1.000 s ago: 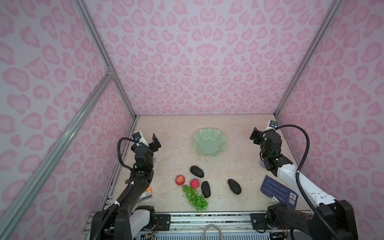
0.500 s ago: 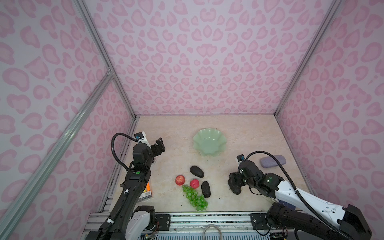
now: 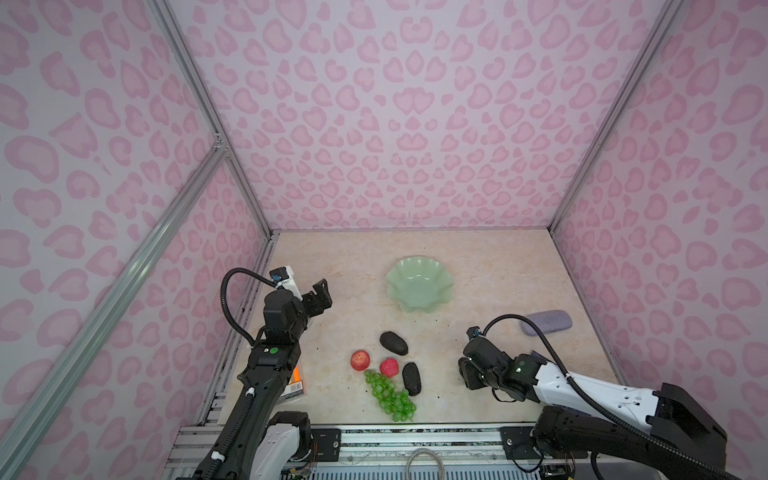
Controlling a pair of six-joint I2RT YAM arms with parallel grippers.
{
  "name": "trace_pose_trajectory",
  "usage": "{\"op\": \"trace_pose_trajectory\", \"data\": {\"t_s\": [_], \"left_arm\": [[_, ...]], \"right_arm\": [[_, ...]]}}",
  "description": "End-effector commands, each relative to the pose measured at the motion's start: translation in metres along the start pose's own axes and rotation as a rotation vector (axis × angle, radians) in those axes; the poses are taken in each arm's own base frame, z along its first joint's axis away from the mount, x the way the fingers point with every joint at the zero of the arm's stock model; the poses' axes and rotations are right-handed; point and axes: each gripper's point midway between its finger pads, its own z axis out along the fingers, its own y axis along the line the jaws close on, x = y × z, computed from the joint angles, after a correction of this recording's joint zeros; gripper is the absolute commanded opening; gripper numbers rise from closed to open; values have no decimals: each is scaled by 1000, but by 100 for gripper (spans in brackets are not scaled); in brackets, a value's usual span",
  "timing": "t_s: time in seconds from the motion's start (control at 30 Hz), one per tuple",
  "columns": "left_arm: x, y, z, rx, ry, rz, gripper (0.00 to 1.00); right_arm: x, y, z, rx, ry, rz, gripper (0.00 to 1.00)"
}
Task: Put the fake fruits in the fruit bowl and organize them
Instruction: 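Carry the avocado into the green bowl with right gripper while left reaches toward apple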
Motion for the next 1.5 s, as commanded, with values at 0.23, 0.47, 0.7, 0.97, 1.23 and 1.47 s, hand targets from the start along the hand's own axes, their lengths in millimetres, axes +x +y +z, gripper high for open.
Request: {"op": "trace_pose_trajectory", "data": {"t_s": [0.23, 0.47, 0.7, 0.97, 1.23, 1.47], "left_arm": [[7, 3, -4, -10, 25, -12, 93], [17, 6, -12, -22, 71, -21, 93], [28, 7, -25, -23, 119, -31, 93], [57, 6, -34, -21, 245, -53, 89], [99, -9, -35, -31, 417, -33, 84], [140, -34, -40, 0, 521, 10, 80]], "right_arm": [[-99, 35, -46, 4, -249, -85, 33], [-219, 68, -41, -28, -362, -63, 33], [-275, 80, 29, -9, -289, -97, 32], [-294, 77, 92, 23, -213, -98, 33], [-284, 71, 121, 58, -157, -94, 47], [-295, 68, 105, 34, -189, -68, 72]]}}
